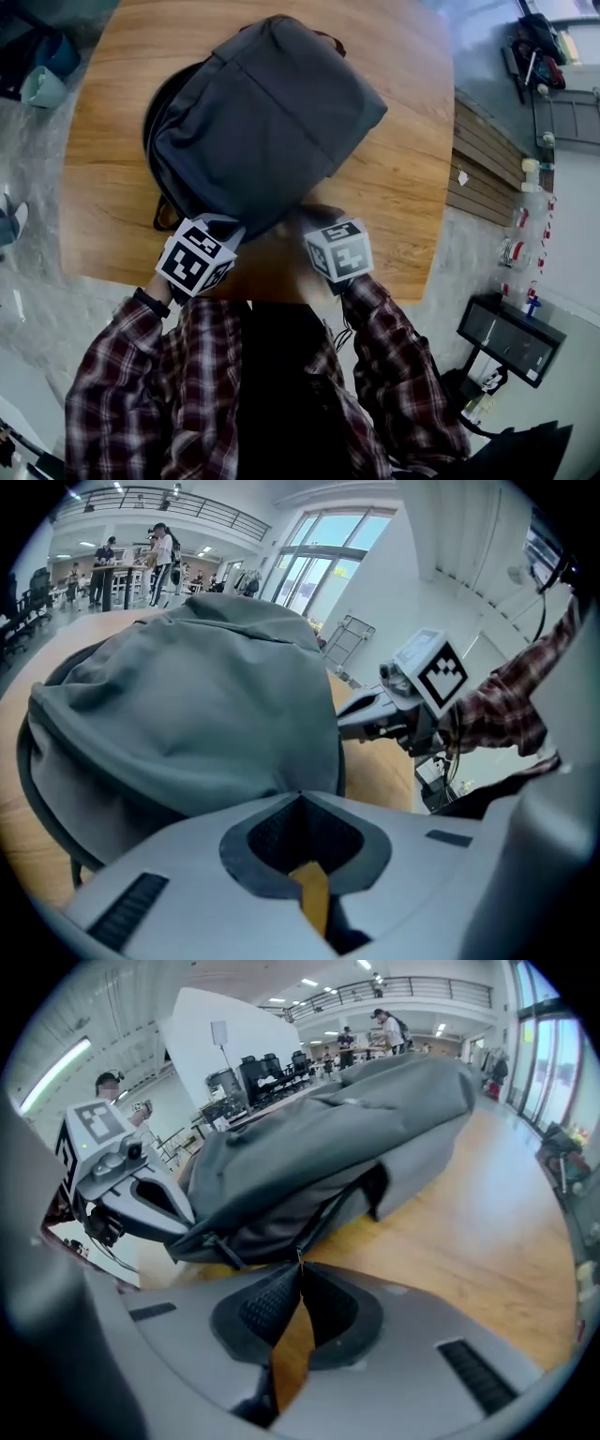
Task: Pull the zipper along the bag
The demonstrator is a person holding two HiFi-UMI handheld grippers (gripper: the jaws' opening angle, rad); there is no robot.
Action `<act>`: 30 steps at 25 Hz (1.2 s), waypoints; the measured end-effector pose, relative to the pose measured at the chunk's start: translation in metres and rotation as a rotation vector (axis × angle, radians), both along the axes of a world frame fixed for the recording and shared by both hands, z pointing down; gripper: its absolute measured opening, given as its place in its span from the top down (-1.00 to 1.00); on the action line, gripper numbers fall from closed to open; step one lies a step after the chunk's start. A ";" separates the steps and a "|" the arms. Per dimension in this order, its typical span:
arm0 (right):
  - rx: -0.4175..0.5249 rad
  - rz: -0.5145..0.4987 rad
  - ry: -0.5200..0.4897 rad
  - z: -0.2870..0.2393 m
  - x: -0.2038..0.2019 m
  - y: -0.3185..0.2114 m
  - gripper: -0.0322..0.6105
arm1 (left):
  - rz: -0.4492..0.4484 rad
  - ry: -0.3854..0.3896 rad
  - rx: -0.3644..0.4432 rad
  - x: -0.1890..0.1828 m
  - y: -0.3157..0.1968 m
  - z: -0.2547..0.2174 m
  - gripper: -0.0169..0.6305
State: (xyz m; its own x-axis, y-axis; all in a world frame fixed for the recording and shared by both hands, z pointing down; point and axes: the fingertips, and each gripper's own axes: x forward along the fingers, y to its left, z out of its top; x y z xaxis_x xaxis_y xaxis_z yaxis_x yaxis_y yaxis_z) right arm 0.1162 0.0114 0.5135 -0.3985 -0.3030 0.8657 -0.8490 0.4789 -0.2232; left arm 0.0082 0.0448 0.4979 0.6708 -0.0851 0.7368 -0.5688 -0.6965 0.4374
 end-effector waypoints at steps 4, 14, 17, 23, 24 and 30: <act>0.012 0.030 0.029 0.004 0.036 -0.036 0.83 | 0.000 0.009 -0.006 0.003 -0.002 0.007 0.93; -0.021 0.119 -0.145 -0.017 0.053 -0.038 0.81 | -0.123 0.186 -0.097 0.001 -0.006 -0.020 0.93; 0.021 0.220 -0.263 -0.053 0.068 -0.025 0.80 | -0.190 0.325 -0.114 -0.007 -0.015 -0.062 0.92; 0.299 0.256 -0.366 -0.145 0.043 -0.044 0.81 | -0.353 0.415 0.222 0.008 -0.075 -0.163 0.92; 0.354 0.251 -0.374 -0.162 0.032 -0.049 0.81 | -0.381 0.409 0.296 0.013 -0.083 -0.180 0.92; 0.648 0.235 -0.352 -0.250 -0.024 -0.064 0.87 | -0.496 0.393 0.562 0.029 -0.106 -0.252 0.93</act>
